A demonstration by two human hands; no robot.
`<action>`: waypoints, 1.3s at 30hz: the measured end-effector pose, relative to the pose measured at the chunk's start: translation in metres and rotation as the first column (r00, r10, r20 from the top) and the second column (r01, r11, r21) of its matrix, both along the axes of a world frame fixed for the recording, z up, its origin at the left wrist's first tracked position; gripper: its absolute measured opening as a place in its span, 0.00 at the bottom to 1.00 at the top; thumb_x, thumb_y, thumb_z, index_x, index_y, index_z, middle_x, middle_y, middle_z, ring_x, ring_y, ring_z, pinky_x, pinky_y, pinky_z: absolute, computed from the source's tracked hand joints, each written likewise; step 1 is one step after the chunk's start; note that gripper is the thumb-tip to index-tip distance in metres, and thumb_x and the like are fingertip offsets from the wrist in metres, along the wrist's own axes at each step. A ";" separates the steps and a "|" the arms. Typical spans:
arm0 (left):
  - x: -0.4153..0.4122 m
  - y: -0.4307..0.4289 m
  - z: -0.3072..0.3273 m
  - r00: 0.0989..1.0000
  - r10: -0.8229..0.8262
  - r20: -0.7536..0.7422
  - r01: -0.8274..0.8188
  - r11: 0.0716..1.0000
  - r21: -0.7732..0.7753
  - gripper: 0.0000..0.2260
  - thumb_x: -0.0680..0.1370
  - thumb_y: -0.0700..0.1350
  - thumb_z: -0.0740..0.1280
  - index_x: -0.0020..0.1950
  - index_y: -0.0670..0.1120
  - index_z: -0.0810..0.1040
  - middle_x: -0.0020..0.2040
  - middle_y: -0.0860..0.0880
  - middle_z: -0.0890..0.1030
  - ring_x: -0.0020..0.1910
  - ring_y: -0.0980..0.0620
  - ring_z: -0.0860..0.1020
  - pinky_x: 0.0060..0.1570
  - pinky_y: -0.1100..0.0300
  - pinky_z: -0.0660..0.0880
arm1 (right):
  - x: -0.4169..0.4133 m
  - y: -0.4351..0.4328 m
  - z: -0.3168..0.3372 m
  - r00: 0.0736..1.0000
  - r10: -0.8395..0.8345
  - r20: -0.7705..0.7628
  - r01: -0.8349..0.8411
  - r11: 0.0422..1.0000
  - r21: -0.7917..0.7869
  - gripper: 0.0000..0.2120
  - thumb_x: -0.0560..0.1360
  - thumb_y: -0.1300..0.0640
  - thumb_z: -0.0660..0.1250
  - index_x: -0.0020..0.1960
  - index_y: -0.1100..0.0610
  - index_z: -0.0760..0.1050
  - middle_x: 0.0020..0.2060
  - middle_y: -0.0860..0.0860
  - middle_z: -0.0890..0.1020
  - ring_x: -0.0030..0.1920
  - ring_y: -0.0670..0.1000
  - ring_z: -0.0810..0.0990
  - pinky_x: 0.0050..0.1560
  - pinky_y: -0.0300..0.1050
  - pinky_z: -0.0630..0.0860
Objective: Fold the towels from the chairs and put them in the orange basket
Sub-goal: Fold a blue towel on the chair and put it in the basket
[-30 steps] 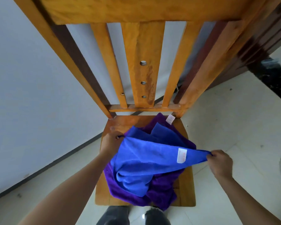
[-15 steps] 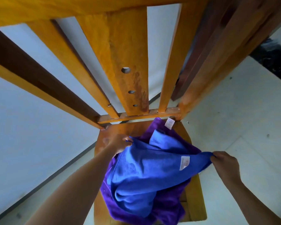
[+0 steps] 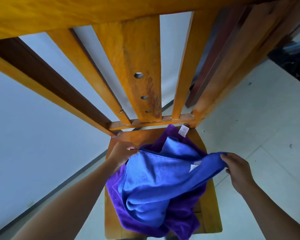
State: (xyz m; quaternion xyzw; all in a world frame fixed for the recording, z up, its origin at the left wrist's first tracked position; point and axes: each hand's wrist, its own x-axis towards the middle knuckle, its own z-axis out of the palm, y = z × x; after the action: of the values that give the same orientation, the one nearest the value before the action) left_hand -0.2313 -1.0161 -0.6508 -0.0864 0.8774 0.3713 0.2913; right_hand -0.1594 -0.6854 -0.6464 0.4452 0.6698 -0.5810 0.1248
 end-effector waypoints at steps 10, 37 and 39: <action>0.045 -0.049 0.090 0.996 0.074 -0.059 -0.072 0.997 0.036 0.10 0.72 0.37 0.71 0.34 0.51 0.80 0.28 0.63 0.80 0.30 0.65 0.76 0.33 0.76 0.68 | 0.003 0.016 0.060 0.989 0.024 -0.145 -0.038 0.995 -0.097 0.10 0.74 0.67 0.64 0.38 0.58 0.79 0.27 0.43 0.81 0.35 0.47 0.77 0.39 0.39 0.66; 0.181 -0.091 0.382 0.724 0.074 -0.686 0.027 0.990 0.135 0.03 0.68 0.66 0.65 0.39 0.72 0.78 0.37 0.66 0.80 0.38 0.65 0.78 0.40 0.78 0.70 | 0.053 -0.005 0.346 0.664 0.180 -0.725 -0.346 0.935 -0.085 0.30 0.35 0.37 0.80 0.33 0.50 0.84 0.28 0.46 0.83 0.31 0.41 0.81 0.36 0.30 0.77; 0.185 -0.097 0.376 0.737 0.057 -0.673 0.033 0.992 0.120 0.08 0.71 0.55 0.68 0.37 0.70 0.78 0.36 0.64 0.80 0.36 0.64 0.77 0.39 0.77 0.69 | 0.065 -0.008 0.342 0.692 0.187 -0.697 -0.336 0.938 -0.081 0.29 0.34 0.37 0.80 0.31 0.50 0.84 0.27 0.46 0.83 0.30 0.41 0.81 0.34 0.30 0.77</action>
State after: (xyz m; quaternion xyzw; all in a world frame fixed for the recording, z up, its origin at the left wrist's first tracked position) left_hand -0.0464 -1.1132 -0.2745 0.0665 0.8980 0.4327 -0.0441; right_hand -0.0944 -0.6931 -0.3040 0.0859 0.6626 -0.7440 -0.0023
